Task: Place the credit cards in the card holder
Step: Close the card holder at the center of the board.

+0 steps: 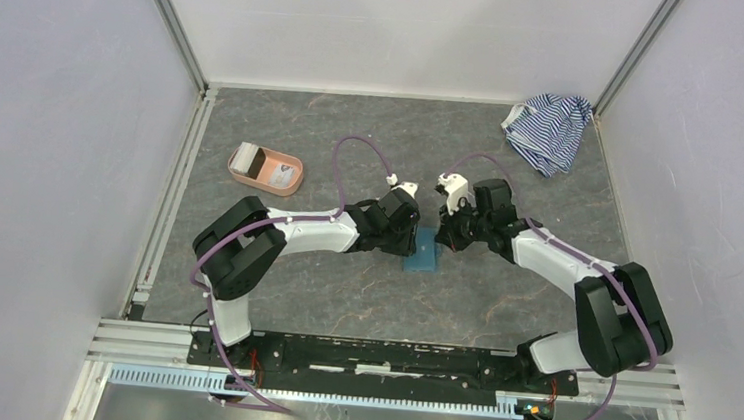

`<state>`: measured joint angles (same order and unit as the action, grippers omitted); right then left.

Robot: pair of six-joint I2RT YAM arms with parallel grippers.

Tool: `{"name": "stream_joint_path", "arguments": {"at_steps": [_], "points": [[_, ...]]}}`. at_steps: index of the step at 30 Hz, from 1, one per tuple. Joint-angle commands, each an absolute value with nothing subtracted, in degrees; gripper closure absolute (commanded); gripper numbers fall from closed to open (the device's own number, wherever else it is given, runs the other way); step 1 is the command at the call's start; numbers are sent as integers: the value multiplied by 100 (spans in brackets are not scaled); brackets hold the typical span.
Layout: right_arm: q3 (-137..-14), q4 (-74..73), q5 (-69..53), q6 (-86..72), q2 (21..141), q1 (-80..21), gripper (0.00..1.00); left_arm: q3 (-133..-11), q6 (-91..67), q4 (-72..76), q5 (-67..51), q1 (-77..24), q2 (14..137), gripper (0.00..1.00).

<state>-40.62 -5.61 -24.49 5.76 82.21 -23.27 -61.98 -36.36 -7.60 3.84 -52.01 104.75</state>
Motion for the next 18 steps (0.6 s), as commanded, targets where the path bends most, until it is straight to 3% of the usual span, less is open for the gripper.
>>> {"name": "stream_joint_path", "arguments": {"at_steps": [1,18], "points": [[-4022,-279,-2403,571,7921,-2357,100,-6210,-3744,-971,392,-5238,10742,61],[-3937,-93,-3148,527,8032,-2432,100,-6317,-3762,-972,301,-5238,10809,61]]}}
